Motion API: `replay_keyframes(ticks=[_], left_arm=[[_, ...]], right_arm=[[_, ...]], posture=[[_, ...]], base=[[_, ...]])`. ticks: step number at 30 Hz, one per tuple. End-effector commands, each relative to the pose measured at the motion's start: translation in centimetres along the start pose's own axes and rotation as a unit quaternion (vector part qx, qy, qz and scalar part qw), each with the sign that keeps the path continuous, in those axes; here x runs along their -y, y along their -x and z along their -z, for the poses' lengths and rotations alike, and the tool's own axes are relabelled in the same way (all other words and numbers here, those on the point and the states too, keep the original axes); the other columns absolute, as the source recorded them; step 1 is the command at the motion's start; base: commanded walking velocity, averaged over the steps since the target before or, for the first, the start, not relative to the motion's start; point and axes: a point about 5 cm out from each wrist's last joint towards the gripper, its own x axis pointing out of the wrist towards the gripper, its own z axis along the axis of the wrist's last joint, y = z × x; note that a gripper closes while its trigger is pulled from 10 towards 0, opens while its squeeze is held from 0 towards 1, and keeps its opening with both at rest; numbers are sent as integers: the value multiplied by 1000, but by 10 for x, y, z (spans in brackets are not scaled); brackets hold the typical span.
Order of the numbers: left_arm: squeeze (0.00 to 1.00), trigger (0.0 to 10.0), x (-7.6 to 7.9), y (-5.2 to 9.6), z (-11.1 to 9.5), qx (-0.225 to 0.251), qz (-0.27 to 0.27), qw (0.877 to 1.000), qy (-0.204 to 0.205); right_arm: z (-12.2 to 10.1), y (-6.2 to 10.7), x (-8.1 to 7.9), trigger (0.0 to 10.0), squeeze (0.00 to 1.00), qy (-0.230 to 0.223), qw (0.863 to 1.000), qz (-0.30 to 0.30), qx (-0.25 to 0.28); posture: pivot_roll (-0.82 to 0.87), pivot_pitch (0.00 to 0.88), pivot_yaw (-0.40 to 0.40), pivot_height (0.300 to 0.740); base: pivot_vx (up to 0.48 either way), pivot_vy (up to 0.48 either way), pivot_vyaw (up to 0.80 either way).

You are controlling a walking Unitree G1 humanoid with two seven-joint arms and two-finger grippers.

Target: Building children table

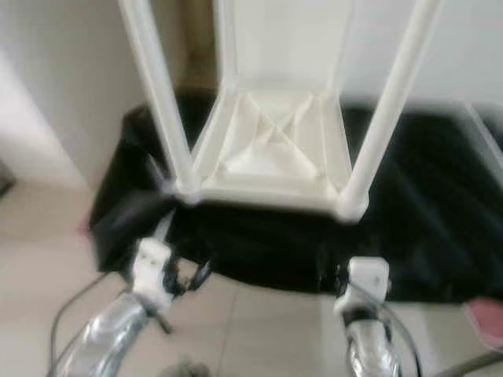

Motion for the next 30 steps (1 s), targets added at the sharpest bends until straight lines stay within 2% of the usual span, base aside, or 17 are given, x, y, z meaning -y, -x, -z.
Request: replay_keyframes(ticks=[1, 9, 15, 18, 20, 23, 24, 27, 30], left_arm=[[0, 10000, -4, -1, -4, 5, -3, 1000, 0], [0, 10000, -10, -5, -14, 31, -27, 999, 7], [0, 10000, -16, -14, -33, 63, -60, 996, 20], [0, 10000, -16, -16, -36, 68, -61, 995, 25], [0, 10000, -16, -21, -43, 80, -59, 994, 41], [0, 10000, -16, -25, -46, 85, -55, 994, 43], [0, 10000, -18, -36, -58, 107, -47, 992, 39], [0, 10000, -19, -40, -63, 117, -44, 992, 35], [0, 10000, -18, -50, -76, 135, -30, 990, 14]], right_arm=[[1, 1, -2, 10000, 0, -3, 1000, -1, -2], [1, -1, -3, 10000, 0, -4, 1000, -2, -1], [-5, -7, -1, 10000, 0, -1, 1000, 4, 10], [-6, -9, -1, 10000, 0, -1, 1000, 5, 12], [-12, -15, 2, 10000, 0, 0, 1000, 14, 22], [-15, -20, 5, 10000, 0, -1, 999, 22, 27], [-26, -31, 9, 10000, 1000, -2, 998, 33, 47], [-30, -35, 11, 10000, 1000, -4, 998, 38, 53], [-42, -49, 16, 10000, 1000, -3, 996, 62, 66]], posture=[[-20, 15, 15, 740], [-18, 12, 13, 740], [-23, 25, 12, 740], [-23, 25, 12, 740], [-25, 37, 1, 740], [-24, 39, -4, 740], [-26, 42, -10, 740], [-26, 43, -15, 740], [-26, 41, -21, 740]], base=[[0, 0, 0], [0, 0, 0], [0, 0, 0], [0, 0, 0], [0, 0, 0], [0, 0, 0], [0, 0, 0], [0, 0, 0], [0, 0, 0]])
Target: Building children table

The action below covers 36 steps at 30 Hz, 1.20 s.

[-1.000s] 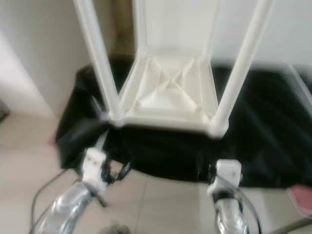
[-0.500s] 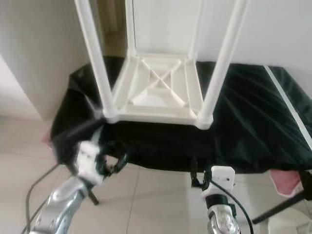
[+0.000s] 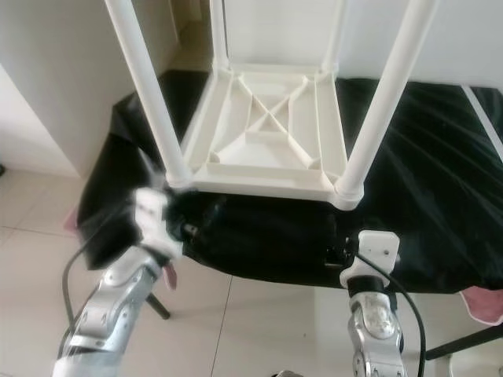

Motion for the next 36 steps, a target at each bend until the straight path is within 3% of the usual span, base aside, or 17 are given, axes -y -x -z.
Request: replay_keyframes(ticks=[1, 2, 3, 4, 5, 10, 12, 18, 27, 36], left_arm=[[0, 10000, 0, -1, 3, -4, 1, 1000, -4], [0, 10000, 0, -2, 1, -2, 4, 1000, -7], [0, 10000, 1, -3, 1, -3, 9, 1000, -10], [0, 10000, 1, -3, 1, -3, 9, 1000, -10], [0, 10000, 3, -4, -1, -4, 25, 1000, -13], [0, 10000, 8, -4, -2, -10, 62, 998, -21], [0, 10000, 16, -3, 3, -32, 116, 990, -79], [0, 10000, 17, -5, 8, -50, 133, 983, -118], [0, 10000, 20, -3, 8, -60, 148, 981, -114], [0, 10000, 21, -5, 7, -65, 160, 976, -129]], right_arm=[[-1, -3, 6, 10000, 1000, 2, 1000, 18, -6], [-2, -6, 7, 10000, 1000, 3, 1000, 21, -4], [-4, -8, 8, 10000, 714, 6, 1000, 22, 0], [-4, -8, 8, 10000, 714, 6, 1000, 22, 0], [-6, -12, 9, 10000, 0, 8, 1000, 27, 4], [-11, -19, 13, 10000, 0, 17, 999, 33, 12], [-19, -34, 16, 10000, 0, 24, 999, 27, 22], [-33, -55, 21, 10000, 0, 42, 998, 35, 39], [-45, -73, 19, 10000, 0, 41, 997, 35, 48], [-55, -112, 1, 10000, 0, 39, 998, 5, 48]], posture=[[-26, 41, -21, 740], [-26, 41, -21, 740], [-28, 38, -21, 740], [-28, 38, -21, 740], [-26, 37, -22, 740], [-26, 34, -19, 740], [-24, 31, -17, 740], [-23, 13, -10, 740], [-15, 6, -9, 740], [-13, 0, -6, 740]], base=[[0, 0, 0], [0, 0, 0], [0, 0, 0], [0, 0, 0], [0, 0, 0], [0, 0, 0], [0, 0, 0], [0, 0, 0], [0, 0, 0], [0, 0, 0]])
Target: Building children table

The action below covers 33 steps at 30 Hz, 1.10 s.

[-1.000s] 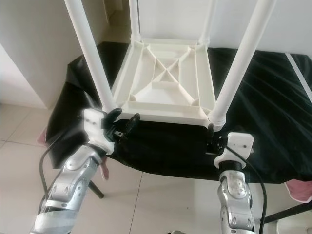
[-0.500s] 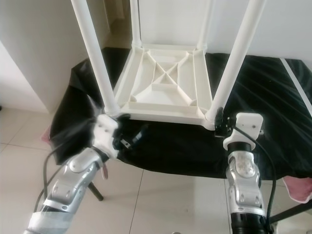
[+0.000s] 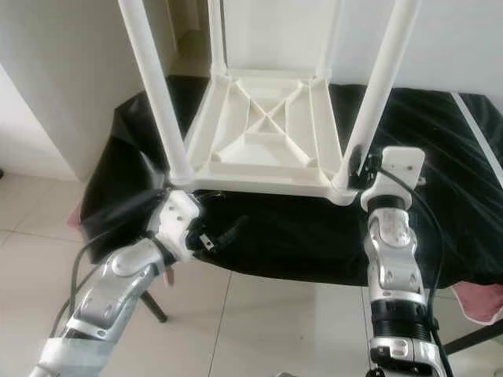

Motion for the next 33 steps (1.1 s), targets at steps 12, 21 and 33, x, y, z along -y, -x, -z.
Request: replay_keyframes(ticks=[12, 21, 33], left_arm=[[0, 10000, 6, 1, 1, -19, 23, 1000, -7], [0, 10000, -8, 4, 16, -79, -1, 997, -9], [0, 10000, -35, 11, 55, -198, -8, 980, -19]], right_arm=[[-14, -31, -16, 10000, 0, -11, 999, -32, 11], [-17, -47, -12, 10000, 0, -18, 999, -27, 2], [-15, -53, -11, 10000, 0, -81, 996, -22, -30]], posture=[[2, 0, -17, 740], [7, 0, -23, 740], [7, 0, -22, 740]], base=[[0, 0, 0], [0, 0, 0], [0, 0, 0]])
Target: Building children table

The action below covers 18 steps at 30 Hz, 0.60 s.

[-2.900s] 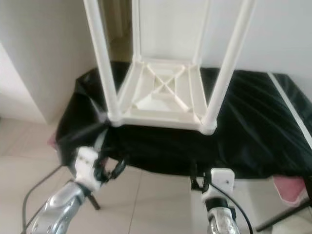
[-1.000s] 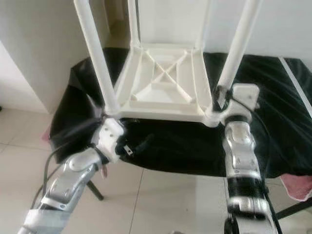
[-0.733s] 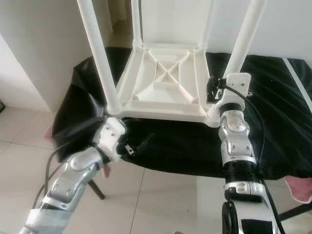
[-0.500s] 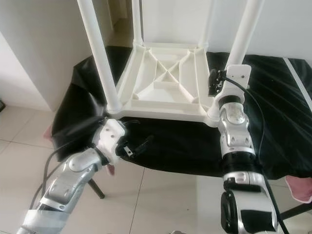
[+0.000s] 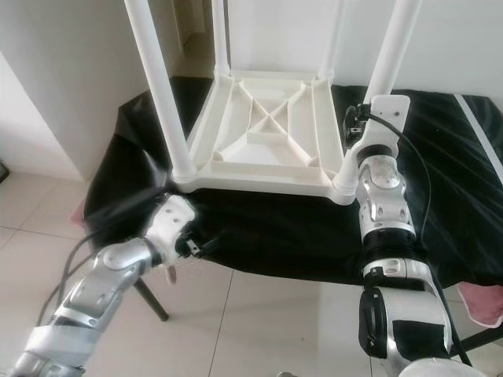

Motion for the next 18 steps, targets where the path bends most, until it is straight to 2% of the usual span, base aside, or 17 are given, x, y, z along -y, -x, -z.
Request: replay_keyframes(ticks=[1, 4, 5, 7, 9, 11, 12, 17, 18], left_arm=[[0, 10000, -2, -2, 3, -14, -9, 1000, -7], [0, 10000, -9, -9, 0, -28, -28, 999, -5], [0, 10000, -9, -9, 0, -28, -28, 999, -5], [0, 10000, -13, -14, 3, -44, -56, 997, 8], [0, 10000, -16, -20, 0, -40, -90, 995, 26], [0, 10000, -16, -20, 0, -40, -90, 995, 26], [0, 10000, -18, -25, -3, -33, -112, 992, 46], [0, 10000, -20, -34, -10, -23, -141, 986, 81], [0, 10000, -20, -44, -18, -16, -181, 976, 122]], right_arm=[[0, -2, -2, 10000, 0, -21, 1000, -3, -8], [1, -3, -2, 10000, 0, -131, 991, 6, -30], [1, -3, -2, 10000, 0, -131, 991, 6, -30], [2, -2, -1, 10000, 0, -196, 980, 13, -40], [2, 0, 2, 10000, 0, -227, 973, 22, -42], [2, 0, 2, 10000, 0, -227, 973, 22, -42], [1, 1, 4, 10000, 0, -250, 967, 26, -41], [0, 3, 6, 10000, 0, -288, 956, 33, -38], [-2, 6, 12, 10000, 0, -348, 936, 44, -31]], posture=[[7, 0, -22, 740], [-9, 9, -14, 740], [-9, 9, -14, 740], [-17, 16, -11, 740], [-21, 19, -10, 740], [-21, 19, -10, 740], [-23, 22, -10, 740], [-31, 23, -9, 740], [-41, 24, -5, 740]], base=[[0, 0, 0], [0, 0, 0], [0, 0, 0], [0, 0, 0], [0, 0, 0], [0, 0, 0], [0, 0, 0], [0, 0, 0], [0, 0, 0]])
